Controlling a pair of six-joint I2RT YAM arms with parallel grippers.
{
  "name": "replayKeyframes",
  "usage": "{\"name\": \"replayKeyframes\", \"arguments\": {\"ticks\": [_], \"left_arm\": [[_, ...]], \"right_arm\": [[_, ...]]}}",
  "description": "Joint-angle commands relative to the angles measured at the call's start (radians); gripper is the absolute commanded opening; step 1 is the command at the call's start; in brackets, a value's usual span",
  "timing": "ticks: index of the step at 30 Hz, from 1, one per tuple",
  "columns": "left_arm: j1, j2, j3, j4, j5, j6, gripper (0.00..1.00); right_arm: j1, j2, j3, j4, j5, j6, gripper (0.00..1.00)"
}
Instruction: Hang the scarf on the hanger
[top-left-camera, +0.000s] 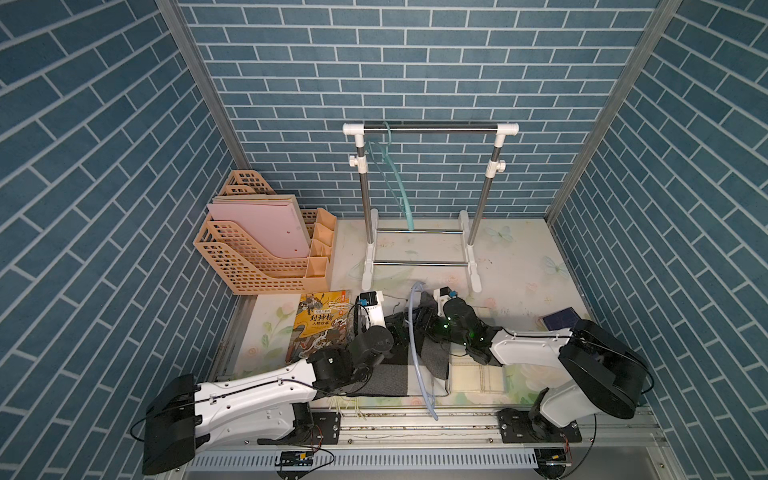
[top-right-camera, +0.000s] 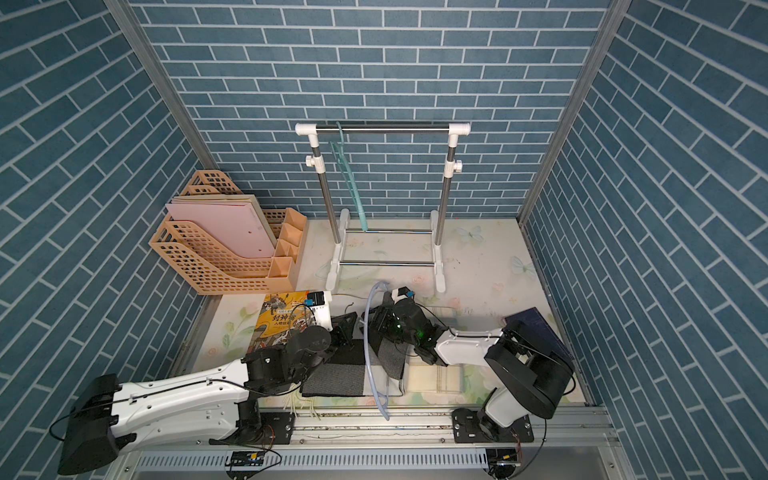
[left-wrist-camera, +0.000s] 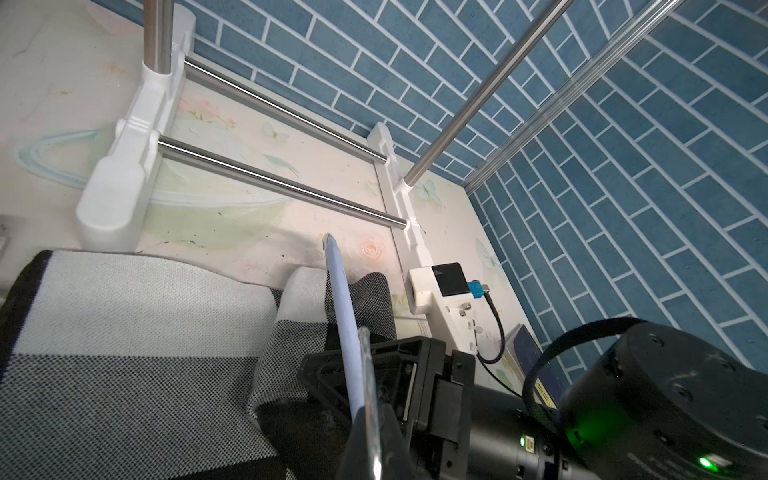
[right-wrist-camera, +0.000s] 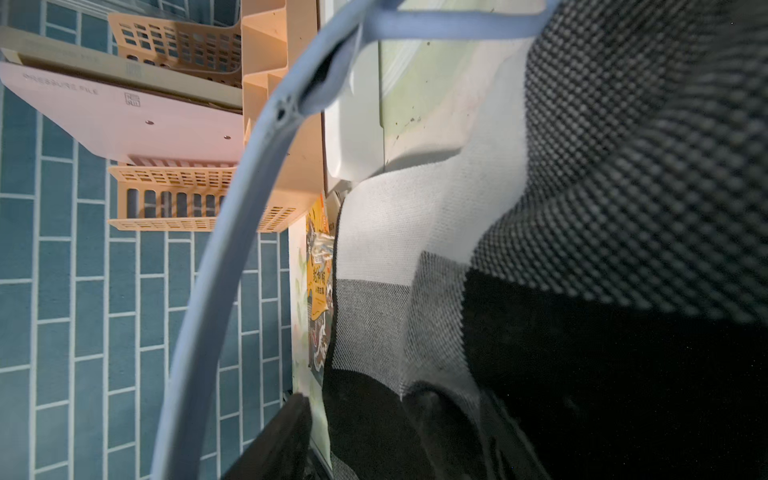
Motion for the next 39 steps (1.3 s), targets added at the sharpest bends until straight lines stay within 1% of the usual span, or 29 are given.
{"name": "replayKeyframes", "arguments": {"ticks": [1, 9, 12, 14, 16, 17, 20, 23, 25, 28, 31, 35, 37, 39], "left_arm": [[-0.01, -0.009, -0.011, -0.015, -0.023, -0.013, 0.0], [-0.009, 0.008, -0.002, -0.043, -0.033, -0.019, 0.0], [-0.01, 0.012, 0.005, -0.05, -0.031, -0.016, 0.0], [-0.008, 0.01, 0.013, -0.055, -0.026, -0.011, 0.0], [-0.008, 0.015, 0.022, -0.056, -0.012, -0.002, 0.0], [-0.008, 0.021, 0.027, -0.057, -0.006, 0.006, 0.0], [-0.008, 0.042, 0.046, -0.062, 0.011, 0.017, 0.0], [-0.008, 0.064, 0.056, -0.06, 0.022, 0.018, 0.0], [-0.007, 0.075, 0.06, -0.058, 0.025, 0.019, 0.0], [-0.008, 0.088, 0.065, -0.06, 0.026, 0.018, 0.0], [-0.008, 0.09, 0.07, -0.065, 0.027, 0.018, 0.0], [-0.008, 0.088, 0.073, -0.072, 0.027, 0.019, 0.0], [-0.008, 0.087, 0.07, -0.073, 0.026, 0.018, 0.0], [-0.007, 0.087, 0.067, -0.072, 0.026, 0.015, 0.0]], "right_arm": [[0.013, -0.092, 0.048, -0.104, -0.004, -0.073, 0.74], [-0.006, -0.305, 0.04, -0.365, 0.028, -0.142, 0.8], [-0.01, -0.421, 0.054, -0.528, 0.067, -0.215, 0.8], [-0.015, -0.499, 0.054, -0.674, 0.136, -0.281, 0.8], [-0.033, -0.608, 0.011, -0.823, 0.2, -0.322, 0.78], [-0.048, -0.643, -0.023, -0.845, 0.191, -0.333, 0.77], [-0.061, -0.695, -0.13, -0.824, 0.113, -0.336, 0.76], [-0.061, -0.687, -0.207, -0.718, 0.029, -0.319, 0.74], [-0.061, -0.666, -0.234, -0.639, 0.005, -0.309, 0.74], [-0.061, -0.615, -0.244, -0.551, 0.006, -0.313, 0.72], [-0.061, -0.554, -0.239, -0.508, 0.014, -0.323, 0.69], [-0.061, -0.537, -0.249, -0.444, 0.015, -0.323, 0.64], [-0.061, -0.547, -0.245, -0.437, 0.028, -0.323, 0.6], [-0.061, -0.552, -0.242, -0.435, 0.039, -0.326, 0.53]]}}
